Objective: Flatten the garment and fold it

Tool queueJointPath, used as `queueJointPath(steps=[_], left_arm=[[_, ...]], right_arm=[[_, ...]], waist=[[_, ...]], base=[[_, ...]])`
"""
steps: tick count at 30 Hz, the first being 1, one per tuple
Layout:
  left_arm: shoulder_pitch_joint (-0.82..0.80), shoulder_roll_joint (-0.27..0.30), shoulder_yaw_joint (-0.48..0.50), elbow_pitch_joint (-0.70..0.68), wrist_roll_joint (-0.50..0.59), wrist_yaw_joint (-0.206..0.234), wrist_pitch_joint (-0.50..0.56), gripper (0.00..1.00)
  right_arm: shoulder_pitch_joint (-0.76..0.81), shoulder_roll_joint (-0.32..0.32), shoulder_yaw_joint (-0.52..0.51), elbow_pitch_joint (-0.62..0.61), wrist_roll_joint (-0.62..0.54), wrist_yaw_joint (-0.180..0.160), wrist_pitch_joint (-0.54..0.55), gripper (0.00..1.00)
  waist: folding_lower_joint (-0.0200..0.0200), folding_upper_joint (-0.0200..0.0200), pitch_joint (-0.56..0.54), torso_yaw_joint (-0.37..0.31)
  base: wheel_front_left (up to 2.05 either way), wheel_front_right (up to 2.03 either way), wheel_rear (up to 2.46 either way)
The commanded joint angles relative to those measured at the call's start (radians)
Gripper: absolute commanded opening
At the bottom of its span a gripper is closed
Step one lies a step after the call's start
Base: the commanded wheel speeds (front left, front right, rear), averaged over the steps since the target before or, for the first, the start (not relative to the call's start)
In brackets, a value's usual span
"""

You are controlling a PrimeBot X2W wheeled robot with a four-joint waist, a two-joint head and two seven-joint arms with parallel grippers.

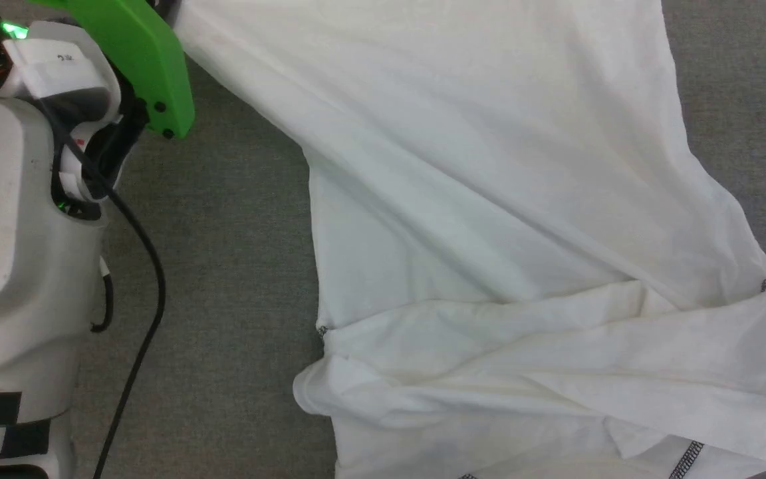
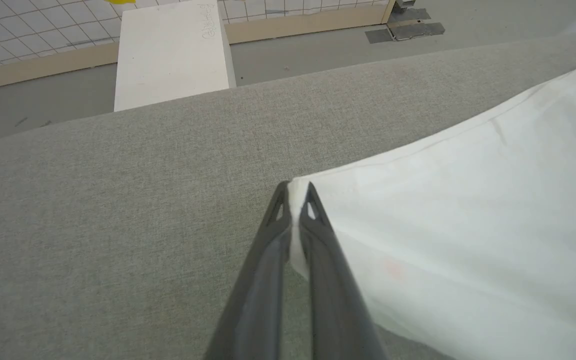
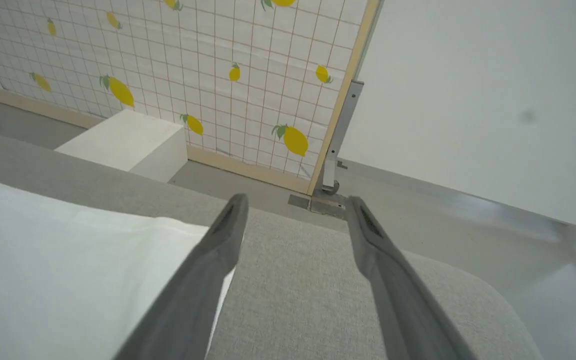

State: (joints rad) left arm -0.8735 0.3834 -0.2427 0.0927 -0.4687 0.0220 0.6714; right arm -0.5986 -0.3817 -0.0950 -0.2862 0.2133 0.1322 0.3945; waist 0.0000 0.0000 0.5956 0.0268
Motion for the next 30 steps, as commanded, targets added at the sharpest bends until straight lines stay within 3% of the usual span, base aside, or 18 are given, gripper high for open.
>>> queueJointPath(steps=[1,6,13,27,28,30], left_arm=[[-0.001,-0.009,-0.004,-0.003,-0.005,0.003,-0.011,0.00],[-0.034,-0.041,-0.029,-0.003,-0.012,-0.010,-0.023,0.00],[-0.083,-0.071,-0.059,0.009,-0.017,-0.031,-0.035,0.00],[-0.121,-0.118,-0.096,0.043,-0.034,-0.062,-0.083,0.00],[-0.121,-0.118,-0.097,0.045,-0.035,-0.063,-0.084,0.00],[-0.121,-0.117,-0.097,0.050,-0.036,-0.063,-0.088,0.00]], right_arm=[[-0.055,-0.020,0.022,0.043,0.015,-0.002,0.038,1.00],[-0.241,-0.067,0.109,0.234,0.070,-0.002,0.218,1.00],[-0.416,-0.038,0.161,0.411,0.096,-0.002,0.408,1.00],[-0.520,-0.001,0.147,0.570,0.023,-0.002,0.515,1.00],[-0.518,0.001,0.143,0.576,0.022,-0.002,0.525,0.81],[-0.515,0.011,0.119,0.588,0.011,-0.002,0.546,0.09]], waist=[[0.0000,0.0000,0.021,0.019],[0.0000,0.0000,0.057,0.044],[0.0000,0.0000,0.100,0.082],[0.0000,0.0000,0.150,0.160],[0.0000,0.0000,0.151,0.161],[0.0000,0.0000,0.152,0.164]], base=[[0.00,0.00,0.00],[0.00,0.00,0.00],[0.00,0.00,0.00],[0.00,0.00,0.00],[0.00,0.00,0.00],[0.00,0.00,0.00]])
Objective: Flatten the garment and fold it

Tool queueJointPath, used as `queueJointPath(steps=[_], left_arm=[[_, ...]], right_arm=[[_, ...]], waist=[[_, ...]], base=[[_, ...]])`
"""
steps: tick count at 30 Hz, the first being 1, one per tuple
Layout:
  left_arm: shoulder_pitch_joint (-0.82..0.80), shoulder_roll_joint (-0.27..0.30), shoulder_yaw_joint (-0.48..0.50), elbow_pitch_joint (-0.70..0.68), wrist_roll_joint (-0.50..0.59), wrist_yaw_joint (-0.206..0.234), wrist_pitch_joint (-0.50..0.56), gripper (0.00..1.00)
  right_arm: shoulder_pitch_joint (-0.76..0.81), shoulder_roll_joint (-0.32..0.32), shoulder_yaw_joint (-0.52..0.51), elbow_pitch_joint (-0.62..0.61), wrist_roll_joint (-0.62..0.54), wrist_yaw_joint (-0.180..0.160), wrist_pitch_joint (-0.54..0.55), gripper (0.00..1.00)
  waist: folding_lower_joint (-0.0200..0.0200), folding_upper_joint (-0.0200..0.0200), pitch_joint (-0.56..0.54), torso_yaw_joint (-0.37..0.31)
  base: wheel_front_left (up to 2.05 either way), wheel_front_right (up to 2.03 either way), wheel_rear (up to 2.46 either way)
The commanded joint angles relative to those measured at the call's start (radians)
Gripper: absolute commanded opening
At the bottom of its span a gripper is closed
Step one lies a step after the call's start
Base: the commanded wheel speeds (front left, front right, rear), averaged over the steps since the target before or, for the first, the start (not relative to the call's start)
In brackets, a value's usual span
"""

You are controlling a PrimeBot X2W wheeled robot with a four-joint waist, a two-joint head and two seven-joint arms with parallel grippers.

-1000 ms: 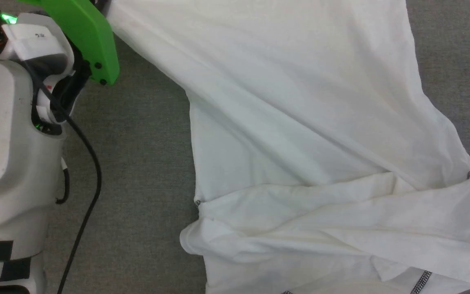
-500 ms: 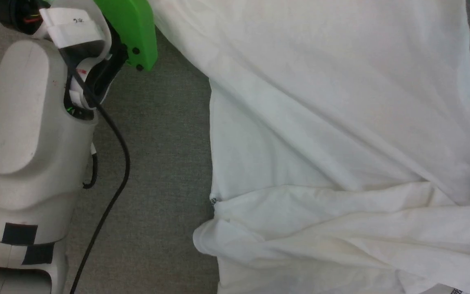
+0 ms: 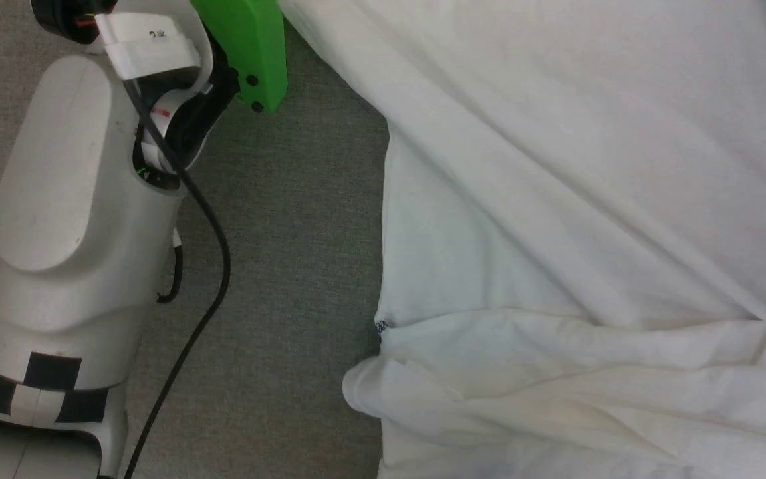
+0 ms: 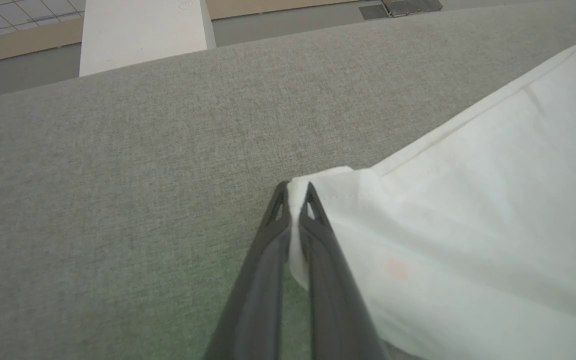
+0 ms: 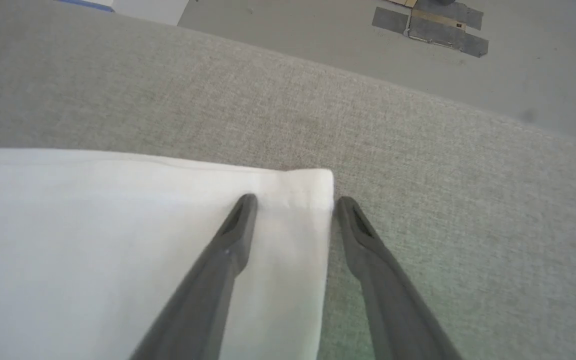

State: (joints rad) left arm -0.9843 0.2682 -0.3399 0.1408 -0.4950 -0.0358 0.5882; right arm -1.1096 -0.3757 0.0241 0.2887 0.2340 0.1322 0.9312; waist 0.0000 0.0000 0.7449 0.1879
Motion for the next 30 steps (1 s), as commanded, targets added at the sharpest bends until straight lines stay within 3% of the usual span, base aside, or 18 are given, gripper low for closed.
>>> queueJointPath(steps=[1,8,20,30], left_arm=[[-0.010,-0.002,-0.001,0.005,-0.011,-0.006,-0.007,0.00],[-0.014,0.001,0.012,0.023,-0.010,0.002,-0.047,0.00],[-0.054,0.004,0.078,0.062,0.026,0.043,-0.254,0.00],[-0.027,0.020,0.090,0.068,0.022,0.015,-0.358,0.00]], right_arm=[[-0.002,0.009,-0.005,0.012,-0.016,-0.002,0.014,0.00],[-0.003,0.014,-0.027,-0.004,-0.033,-0.002,-0.033,0.00],[-0.016,-0.011,-0.078,0.021,-0.018,-0.002,-0.245,0.00],[0.068,-0.055,-0.082,-0.002,0.052,-0.002,-0.343,0.00]], waist=[[0.0000,0.0000,0.002,0.005],[0.0000,0.0000,-0.014,-0.008],[0.0000,0.0000,-0.156,-0.095],[0.0000,0.0000,-0.277,-0.146]], base=[[0.00,0.00,0.00],[0.00,0.00,0.00],[0.00,0.00,0.00],[0.00,0.00,0.00]])
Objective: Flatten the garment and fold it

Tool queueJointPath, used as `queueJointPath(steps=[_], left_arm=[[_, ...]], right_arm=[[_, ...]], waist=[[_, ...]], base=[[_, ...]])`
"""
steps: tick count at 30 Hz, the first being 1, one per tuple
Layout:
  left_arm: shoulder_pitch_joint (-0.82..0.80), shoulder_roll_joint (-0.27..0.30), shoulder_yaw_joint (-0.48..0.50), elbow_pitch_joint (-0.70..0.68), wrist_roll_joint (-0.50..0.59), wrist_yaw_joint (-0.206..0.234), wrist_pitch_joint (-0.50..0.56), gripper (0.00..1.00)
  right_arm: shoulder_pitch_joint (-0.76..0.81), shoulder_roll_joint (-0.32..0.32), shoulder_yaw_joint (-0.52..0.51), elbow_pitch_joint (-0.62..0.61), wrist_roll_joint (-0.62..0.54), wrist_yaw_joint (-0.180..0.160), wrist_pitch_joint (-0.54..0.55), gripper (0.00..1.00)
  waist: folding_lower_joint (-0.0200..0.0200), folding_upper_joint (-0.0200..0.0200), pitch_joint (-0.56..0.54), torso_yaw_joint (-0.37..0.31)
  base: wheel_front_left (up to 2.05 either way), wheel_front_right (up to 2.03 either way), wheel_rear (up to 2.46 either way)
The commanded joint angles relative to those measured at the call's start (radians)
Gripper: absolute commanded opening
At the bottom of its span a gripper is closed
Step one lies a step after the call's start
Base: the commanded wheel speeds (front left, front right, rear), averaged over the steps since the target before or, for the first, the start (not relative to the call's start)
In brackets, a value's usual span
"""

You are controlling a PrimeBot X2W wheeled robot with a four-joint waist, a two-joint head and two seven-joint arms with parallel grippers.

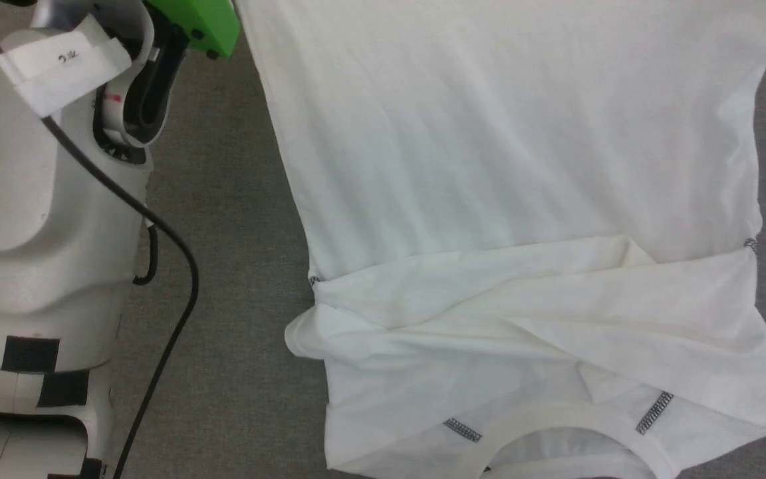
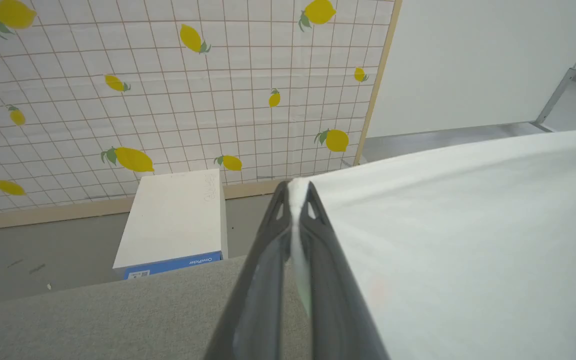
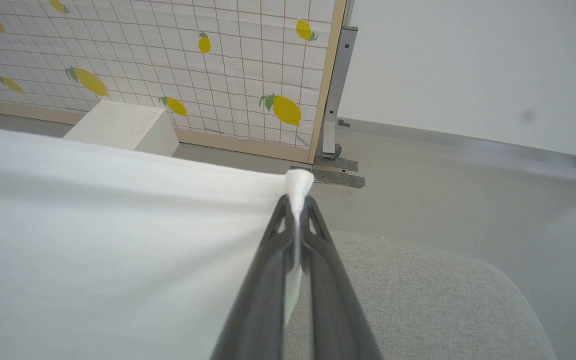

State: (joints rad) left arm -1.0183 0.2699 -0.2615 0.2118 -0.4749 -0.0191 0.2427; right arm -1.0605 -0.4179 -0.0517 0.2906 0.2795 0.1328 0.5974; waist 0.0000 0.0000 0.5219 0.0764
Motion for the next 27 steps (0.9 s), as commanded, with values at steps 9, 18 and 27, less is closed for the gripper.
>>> queueJointPath(steps=[9,18,27], left_arm=[[0.222,0.059,-0.045,-0.164,0.041,-0.049,-0.157,0.00],[0.578,0.110,-0.123,-0.393,0.137,-0.007,-0.292,0.00],[0.882,0.111,-0.153,-0.464,0.152,0.075,-0.398,0.00]], right_arm=[[0.255,-0.046,-0.022,-0.143,0.116,-0.002,-0.052,0.00],[0.604,-0.013,-0.124,-0.385,0.197,-0.002,-0.052,0.00],[0.942,0.096,-0.208,-0.556,0.232,-0.002,-0.080,0.00]], waist=[[0.0000,0.0000,-0.140,-0.020],[0.0000,0.0000,-0.210,0.011],[0.0000,0.0000,-0.250,0.009]], base=[[0.00,0.00,0.00],[0.00,0.00,0.00],[0.00,0.00,0.00]])
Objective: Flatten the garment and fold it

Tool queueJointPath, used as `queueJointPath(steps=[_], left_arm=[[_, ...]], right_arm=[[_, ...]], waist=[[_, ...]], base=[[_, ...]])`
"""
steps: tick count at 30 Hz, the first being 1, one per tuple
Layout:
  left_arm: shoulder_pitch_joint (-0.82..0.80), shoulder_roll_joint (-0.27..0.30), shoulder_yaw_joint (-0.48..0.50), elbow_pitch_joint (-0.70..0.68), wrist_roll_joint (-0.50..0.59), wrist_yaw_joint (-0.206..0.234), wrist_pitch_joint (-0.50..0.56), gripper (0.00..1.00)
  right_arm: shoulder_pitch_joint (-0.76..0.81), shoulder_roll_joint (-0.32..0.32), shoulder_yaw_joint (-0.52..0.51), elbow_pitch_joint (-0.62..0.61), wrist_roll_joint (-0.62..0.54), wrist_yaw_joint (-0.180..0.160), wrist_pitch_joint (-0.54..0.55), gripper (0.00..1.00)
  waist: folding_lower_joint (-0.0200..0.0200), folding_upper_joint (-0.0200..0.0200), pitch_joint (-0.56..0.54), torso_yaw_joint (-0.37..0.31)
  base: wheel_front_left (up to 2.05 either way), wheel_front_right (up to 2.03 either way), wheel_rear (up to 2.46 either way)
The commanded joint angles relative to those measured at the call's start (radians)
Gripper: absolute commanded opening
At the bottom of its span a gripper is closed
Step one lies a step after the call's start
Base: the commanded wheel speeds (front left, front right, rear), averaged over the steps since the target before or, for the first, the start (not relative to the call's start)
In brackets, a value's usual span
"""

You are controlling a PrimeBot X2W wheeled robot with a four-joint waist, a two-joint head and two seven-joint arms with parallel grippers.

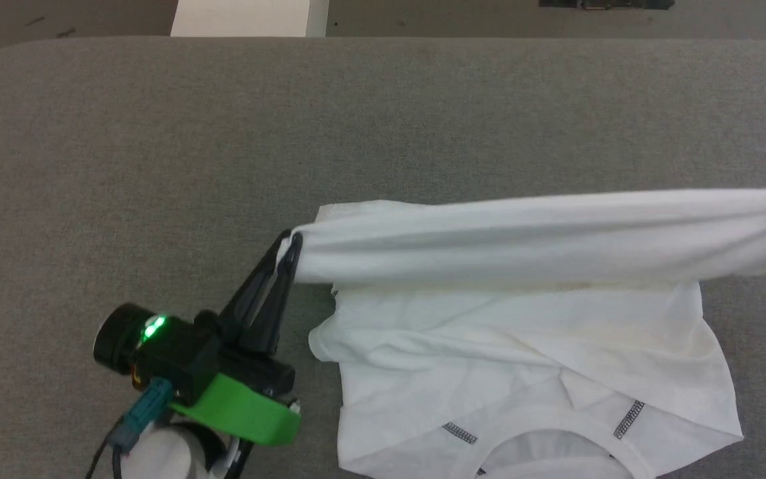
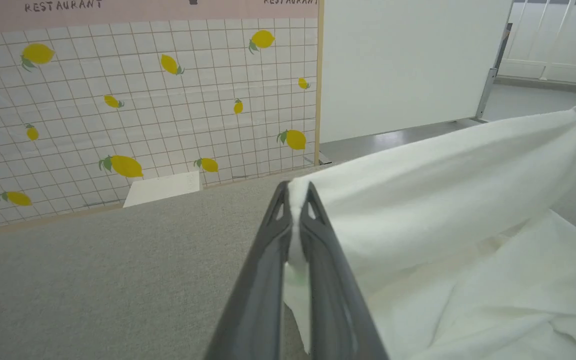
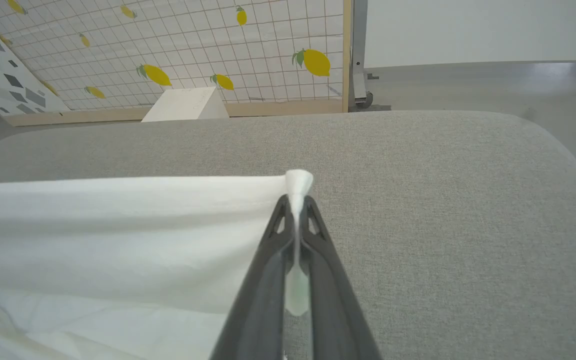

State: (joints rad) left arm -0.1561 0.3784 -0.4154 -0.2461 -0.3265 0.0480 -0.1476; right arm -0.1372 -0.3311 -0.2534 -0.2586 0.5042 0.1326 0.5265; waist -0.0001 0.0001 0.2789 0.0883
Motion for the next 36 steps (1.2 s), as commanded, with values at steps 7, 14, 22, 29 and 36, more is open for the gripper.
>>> queueJointPath(steps=[7,14,22,29,36], left_arm=[[0.189,-0.011,0.008,-0.047,-0.040,0.052,-0.055,0.00],[0.354,-0.006,-0.037,-0.036,-0.083,0.043,-0.069,0.00],[0.450,0.057,-0.099,0.023,-0.100,-0.013,-0.024,0.00],[0.424,0.087,-0.164,0.152,-0.059,-0.062,0.022,0.00],[0.399,0.078,-0.183,0.218,-0.049,-0.070,0.023,1.00]], right_arm=[[0.205,0.092,-0.040,-0.047,0.025,-0.002,-0.062,0.00],[0.381,0.157,-0.045,-0.068,0.042,-0.002,-0.099,0.00],[0.525,0.146,-0.027,-0.061,0.034,-0.002,-0.130,0.00],[0.563,0.090,0.045,0.000,-0.015,-0.002,-0.152,0.68],[0.587,0.061,0.075,0.027,0.001,-0.002,-0.147,1.00]], waist=[[0.0001,-0.0001,-0.037,-0.035],[0.0001,-0.0001,-0.061,-0.061],[0.0001,-0.0001,-0.088,-0.058],[0.0001,-0.0001,-0.121,-0.045],[0.0001,-0.0001,-0.144,-0.037]], base=[[0.00,0.00,0.00],[0.00,0.00,0.00],[0.00,0.00,0.00],[0.00,0.00,0.00],[0.00,0.00,0.00]])
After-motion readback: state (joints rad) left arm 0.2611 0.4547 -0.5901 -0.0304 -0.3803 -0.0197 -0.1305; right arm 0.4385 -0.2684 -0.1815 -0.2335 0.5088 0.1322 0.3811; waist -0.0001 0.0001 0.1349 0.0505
